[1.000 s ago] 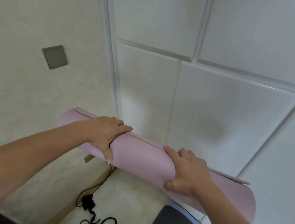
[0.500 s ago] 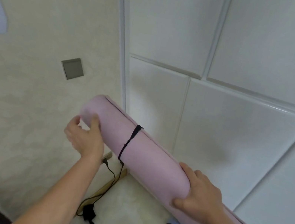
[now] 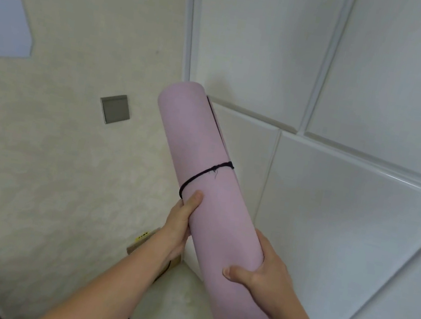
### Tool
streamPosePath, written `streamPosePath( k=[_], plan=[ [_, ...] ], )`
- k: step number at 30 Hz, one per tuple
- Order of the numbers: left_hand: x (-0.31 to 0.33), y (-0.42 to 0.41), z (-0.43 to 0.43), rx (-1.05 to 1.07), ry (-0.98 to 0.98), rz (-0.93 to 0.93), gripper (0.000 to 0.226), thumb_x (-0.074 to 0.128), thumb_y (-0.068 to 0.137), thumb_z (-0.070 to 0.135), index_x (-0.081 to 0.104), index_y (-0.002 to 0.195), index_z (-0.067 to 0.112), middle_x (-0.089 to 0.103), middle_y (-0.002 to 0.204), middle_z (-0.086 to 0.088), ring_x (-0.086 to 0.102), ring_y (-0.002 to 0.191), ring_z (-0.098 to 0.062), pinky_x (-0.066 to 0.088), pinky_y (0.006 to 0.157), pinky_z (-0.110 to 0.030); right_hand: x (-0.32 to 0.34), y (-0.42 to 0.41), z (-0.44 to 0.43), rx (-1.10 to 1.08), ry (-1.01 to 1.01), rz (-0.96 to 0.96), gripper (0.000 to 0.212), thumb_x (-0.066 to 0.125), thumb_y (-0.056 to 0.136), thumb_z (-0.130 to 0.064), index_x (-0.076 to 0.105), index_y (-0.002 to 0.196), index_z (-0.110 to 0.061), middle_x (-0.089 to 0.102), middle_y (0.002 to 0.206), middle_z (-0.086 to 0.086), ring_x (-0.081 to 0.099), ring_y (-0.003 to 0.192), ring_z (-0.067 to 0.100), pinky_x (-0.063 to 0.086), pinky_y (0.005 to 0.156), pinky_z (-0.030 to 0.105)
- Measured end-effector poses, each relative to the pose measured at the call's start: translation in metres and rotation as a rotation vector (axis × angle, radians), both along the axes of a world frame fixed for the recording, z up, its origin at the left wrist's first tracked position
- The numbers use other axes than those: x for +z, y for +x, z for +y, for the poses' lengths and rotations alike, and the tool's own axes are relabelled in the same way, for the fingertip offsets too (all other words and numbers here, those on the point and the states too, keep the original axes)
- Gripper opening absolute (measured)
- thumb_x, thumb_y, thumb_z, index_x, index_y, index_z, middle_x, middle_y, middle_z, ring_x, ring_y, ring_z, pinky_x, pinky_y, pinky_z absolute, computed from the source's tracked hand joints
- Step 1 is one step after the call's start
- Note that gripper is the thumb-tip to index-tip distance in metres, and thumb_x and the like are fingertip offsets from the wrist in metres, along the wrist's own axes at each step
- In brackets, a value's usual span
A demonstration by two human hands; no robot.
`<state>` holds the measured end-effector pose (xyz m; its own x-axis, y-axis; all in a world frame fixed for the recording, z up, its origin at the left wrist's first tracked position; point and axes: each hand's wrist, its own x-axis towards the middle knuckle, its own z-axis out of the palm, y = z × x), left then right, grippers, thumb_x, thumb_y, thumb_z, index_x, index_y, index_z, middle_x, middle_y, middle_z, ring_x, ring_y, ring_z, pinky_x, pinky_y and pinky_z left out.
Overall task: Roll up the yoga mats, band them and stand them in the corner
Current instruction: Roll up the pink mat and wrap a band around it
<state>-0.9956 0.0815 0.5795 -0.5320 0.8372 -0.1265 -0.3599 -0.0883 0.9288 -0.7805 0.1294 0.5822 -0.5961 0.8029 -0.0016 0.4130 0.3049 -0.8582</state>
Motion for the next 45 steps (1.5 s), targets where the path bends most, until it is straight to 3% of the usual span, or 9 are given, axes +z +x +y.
streamPosePath(
  k=[4,9,16,20,23,27,36,41,45],
  plan=[
    [0.051,-0.057,0.005,0.19,-0.021,-0.053,0.079,0.051,0.082,0.077,0.057,0.13,0.014,0.065,0.114,-0.004,0.064,0.094,-0.02,0.053,0.077,-0.037,-0.001,0.012,-0.003,-0.003,0.007,-0.043,0.081,0.084,0.051,-0.049,0.041,0.116,-0.073,0.063,0.106,-0.037,0.061,0.098,-0.006,0.05,0.084,0.028],
    [0.081,-0.042,0.023,0.325,-0.032,0.127,0.083,0.087,0.067,0.054,0.054,0.132,0.014,0.07,0.122,0.0,0.071,0.101,-0.016,0.06,0.084,-0.038,-0.002,-0.003,-0.013,-0.056,0.081,-0.102,0.091,0.077,0.052,-0.06,0.037,0.133,-0.06,0.062,0.114,-0.026,0.061,0.102,0.002,0.048,0.082,0.029],
    [0.027,0.038,0.014,0.173,-0.149,0.137,0.099,0.09,0.052,0.058,0.043,0.134,0.028,0.066,0.122,0.008,0.068,0.104,-0.014,0.058,0.09,-0.042,-0.001,-0.013,-0.008,-0.143,0.103,-0.116,0.089,0.069,0.052,-0.065,0.036,0.134,-0.053,0.062,0.114,-0.022,0.062,0.1,0.01,0.052,0.083,0.037],
    [0.048,0.003,0.01,0.123,-0.147,0.105,0.078,0.071,0.07,0.074,0.057,0.126,0.022,0.069,0.115,0.007,0.066,0.098,-0.007,0.049,0.072,-0.023,-0.009,0.007,-0.008,-0.115,0.068,-0.129,0.093,0.076,0.052,-0.061,0.034,0.135,-0.058,0.061,0.116,-0.023,0.061,0.103,0.008,0.048,0.083,0.032],
    [0.071,-0.038,0.016,0.13,-0.051,0.051,0.095,0.074,0.062,0.078,0.056,0.134,0.019,0.069,0.126,0.0,0.069,0.108,-0.016,0.055,0.083,-0.034,-0.015,0.013,-0.015,-0.036,-0.082,0.011,0.088,0.086,0.055,-0.044,0.046,0.131,-0.057,0.067,0.112,-0.027,0.064,0.101,-0.001,0.052,0.087,0.031],
    [0.054,-0.011,0.013,-0.027,0.026,-0.079,0.067,0.062,0.077,0.061,0.062,0.127,0.017,0.07,0.124,-0.007,0.067,0.115,-0.024,0.05,0.102,-0.043,-0.02,0.007,-0.012,-0.023,-0.212,0.171,0.085,0.09,0.054,-0.03,0.056,0.13,-0.043,0.072,0.115,-0.015,0.069,0.104,0.01,0.056,0.093,0.045],
    [-0.016,0.029,-0.003,-0.152,-0.077,-0.103,0.1,0.091,0.05,0.061,0.062,0.131,0.009,0.069,0.124,-0.016,0.065,0.117,-0.033,0.046,0.107,-0.053,-0.024,0.002,0.0,-0.063,-0.333,0.299,0.076,0.09,0.055,-0.026,0.063,0.125,-0.03,0.074,0.11,-0.008,0.072,0.1,0.015,0.058,0.09,0.046],
    [0.005,0.009,-0.001,-0.134,-0.028,-0.1,0.081,0.06,0.073,0.071,0.06,0.133,0.016,0.068,0.128,-0.005,0.063,0.122,-0.022,0.042,0.112,-0.046,-0.034,0.007,-0.003,-0.043,-0.322,0.266,0.08,0.091,0.054,-0.031,0.06,0.128,-0.038,0.073,0.114,-0.011,0.07,0.104,0.012,0.056,0.094,0.046],
    [0.034,-0.001,0.016,-0.024,-0.025,0.005,0.073,0.07,0.073,0.062,0.063,0.127,0.013,0.073,0.119,-0.004,0.07,0.109,-0.02,0.053,0.099,-0.041,-0.037,0.004,-0.005,-0.042,-0.312,0.275,0.08,0.091,0.052,-0.034,0.06,0.125,-0.042,0.072,0.112,-0.016,0.07,0.103,0.009,0.056,0.093,0.044]
  ],
)
